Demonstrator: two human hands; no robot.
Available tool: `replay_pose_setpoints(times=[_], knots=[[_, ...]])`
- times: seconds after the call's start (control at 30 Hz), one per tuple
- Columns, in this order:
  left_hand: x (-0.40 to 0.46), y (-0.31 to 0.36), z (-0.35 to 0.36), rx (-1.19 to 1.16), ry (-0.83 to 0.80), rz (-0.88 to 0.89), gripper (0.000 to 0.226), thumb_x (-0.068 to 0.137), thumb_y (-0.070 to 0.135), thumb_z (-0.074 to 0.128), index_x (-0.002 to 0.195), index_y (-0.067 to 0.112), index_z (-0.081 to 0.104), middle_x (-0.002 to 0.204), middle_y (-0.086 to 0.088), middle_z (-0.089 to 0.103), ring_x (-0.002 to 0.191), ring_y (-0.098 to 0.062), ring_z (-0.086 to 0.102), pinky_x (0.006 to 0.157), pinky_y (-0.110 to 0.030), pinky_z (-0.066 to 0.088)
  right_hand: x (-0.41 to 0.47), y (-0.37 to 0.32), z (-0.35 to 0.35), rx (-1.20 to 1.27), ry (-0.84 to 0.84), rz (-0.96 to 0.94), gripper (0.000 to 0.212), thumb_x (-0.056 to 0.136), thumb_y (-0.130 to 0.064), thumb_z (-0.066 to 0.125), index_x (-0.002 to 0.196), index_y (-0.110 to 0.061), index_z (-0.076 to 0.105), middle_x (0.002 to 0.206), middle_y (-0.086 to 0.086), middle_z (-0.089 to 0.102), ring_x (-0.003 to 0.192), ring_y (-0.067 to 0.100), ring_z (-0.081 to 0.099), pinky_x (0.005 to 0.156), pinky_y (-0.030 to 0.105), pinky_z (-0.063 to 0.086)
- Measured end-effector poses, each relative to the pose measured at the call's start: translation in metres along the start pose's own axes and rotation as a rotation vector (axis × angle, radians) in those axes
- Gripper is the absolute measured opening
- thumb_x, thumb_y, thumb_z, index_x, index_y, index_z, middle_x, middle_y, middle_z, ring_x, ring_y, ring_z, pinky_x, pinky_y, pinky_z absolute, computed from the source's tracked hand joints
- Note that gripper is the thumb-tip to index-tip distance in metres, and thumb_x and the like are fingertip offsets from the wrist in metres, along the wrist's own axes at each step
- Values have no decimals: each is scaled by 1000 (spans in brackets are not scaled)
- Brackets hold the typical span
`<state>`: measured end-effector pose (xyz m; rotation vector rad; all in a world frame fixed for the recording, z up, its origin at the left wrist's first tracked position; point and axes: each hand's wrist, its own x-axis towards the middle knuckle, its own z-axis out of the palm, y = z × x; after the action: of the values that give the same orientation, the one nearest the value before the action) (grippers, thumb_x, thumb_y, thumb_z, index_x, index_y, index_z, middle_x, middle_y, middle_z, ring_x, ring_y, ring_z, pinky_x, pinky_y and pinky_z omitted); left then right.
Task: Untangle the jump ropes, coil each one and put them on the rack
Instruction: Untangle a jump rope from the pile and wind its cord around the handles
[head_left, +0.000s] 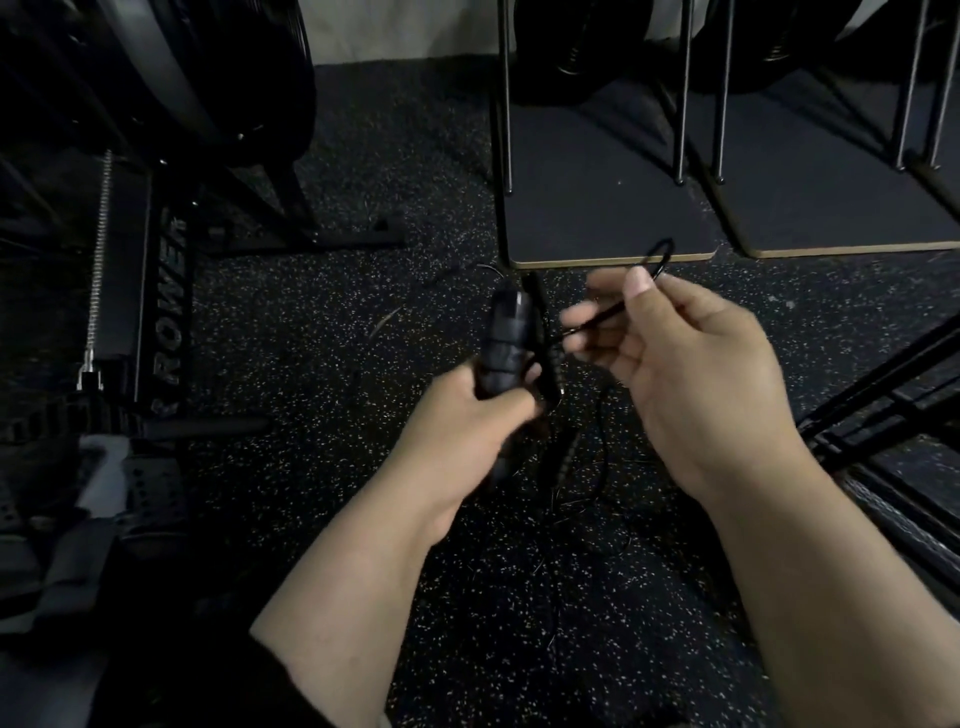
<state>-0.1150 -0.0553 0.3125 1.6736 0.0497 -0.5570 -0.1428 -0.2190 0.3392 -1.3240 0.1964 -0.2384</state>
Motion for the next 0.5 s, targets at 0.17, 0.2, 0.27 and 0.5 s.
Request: replay_pose_setpoints(times=[0.17, 0.2, 0.27, 0.5], knots=[[4, -8, 2, 126, 38, -39, 7, 87, 24, 71, 94, 25, 72, 82, 6, 76, 79, -20, 70, 77, -41, 54, 3, -9, -4, 226, 7, -4, 28, 110, -19, 44, 116, -2, 65, 103, 14, 77, 95, 27, 72, 89, 34, 57], [5, -7, 0, 87, 58, -26, 7, 89, 20, 68, 95, 21, 70, 79, 2, 74, 74, -20, 66, 71, -39, 52, 4, -6, -7, 217, 7, 17, 26, 110, -19, 45, 120, -4, 64, 109, 13, 77, 100, 27, 73, 91, 35, 58], [3, -1, -1, -38, 59, 33, 8, 93, 13, 65, 100, 14, 65, 77, -3, 70, 71, -19, 62, 70, -36, 51, 6, 1, -12, 65, -3, 93, 28, 107, -23, 52, 129, -10, 63, 117, 5, 76, 107, 23, 74, 95, 39, 59], [-2, 22, -2, -367, 78, 190, 14, 96, 3, 59, 92, 17, 60, 74, -4, 60, 61, -15, 50, 63, -29, 46, -5, 28, -15, -951, -669, 309, 25, 97, -46, 65, 118, -32, 69, 93, -7, 76, 73, 0, 68, 70, 23, 56]])
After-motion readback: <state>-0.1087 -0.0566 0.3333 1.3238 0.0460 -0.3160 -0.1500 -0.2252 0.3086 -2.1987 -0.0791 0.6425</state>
